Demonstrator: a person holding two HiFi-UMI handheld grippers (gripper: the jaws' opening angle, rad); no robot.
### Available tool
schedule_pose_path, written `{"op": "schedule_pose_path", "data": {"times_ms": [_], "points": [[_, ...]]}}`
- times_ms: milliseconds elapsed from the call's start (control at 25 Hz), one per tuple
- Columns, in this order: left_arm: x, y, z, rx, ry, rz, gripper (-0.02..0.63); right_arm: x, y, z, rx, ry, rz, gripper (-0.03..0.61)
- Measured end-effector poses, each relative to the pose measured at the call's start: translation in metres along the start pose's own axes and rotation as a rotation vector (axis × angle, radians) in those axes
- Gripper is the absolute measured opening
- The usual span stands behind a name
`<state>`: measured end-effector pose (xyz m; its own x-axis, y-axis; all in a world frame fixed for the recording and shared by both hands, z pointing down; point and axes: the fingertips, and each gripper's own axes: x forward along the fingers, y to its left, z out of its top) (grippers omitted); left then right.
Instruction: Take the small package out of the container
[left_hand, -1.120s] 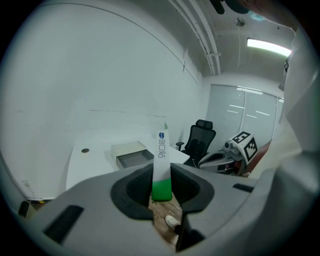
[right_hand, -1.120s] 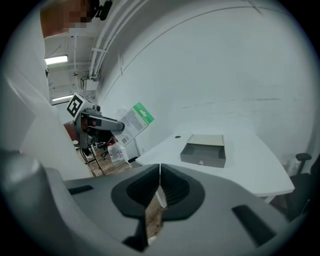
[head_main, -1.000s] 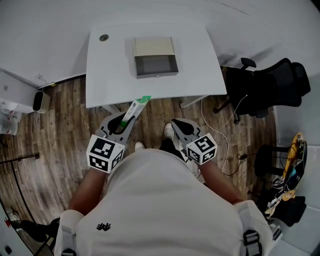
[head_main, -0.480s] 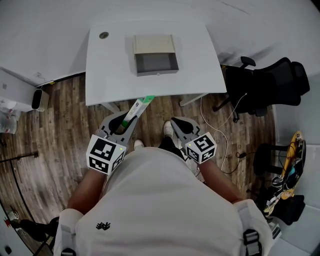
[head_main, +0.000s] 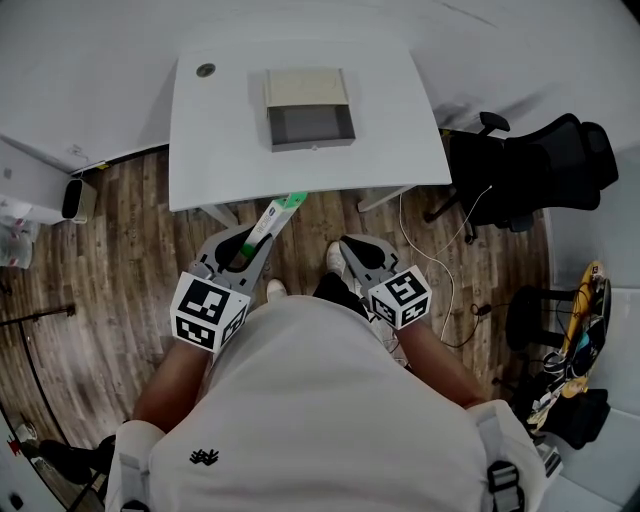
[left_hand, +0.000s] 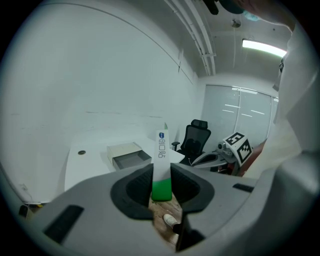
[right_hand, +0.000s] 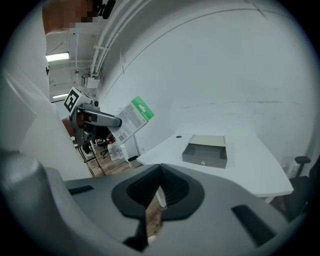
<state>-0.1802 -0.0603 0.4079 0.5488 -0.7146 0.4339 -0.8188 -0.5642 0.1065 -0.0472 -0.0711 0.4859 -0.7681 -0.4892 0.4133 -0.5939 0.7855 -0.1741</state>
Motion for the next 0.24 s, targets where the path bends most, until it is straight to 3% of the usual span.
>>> {"op": "schedule_pose_path", "data": {"times_ms": [240], "points": [[0.0, -0.0024, -0.0034, 0.005, 0.015, -0.004, 0.091, -0.0047, 0.0005, -0.0024, -0.004, 0.009, -0.002, 0.008]]}}
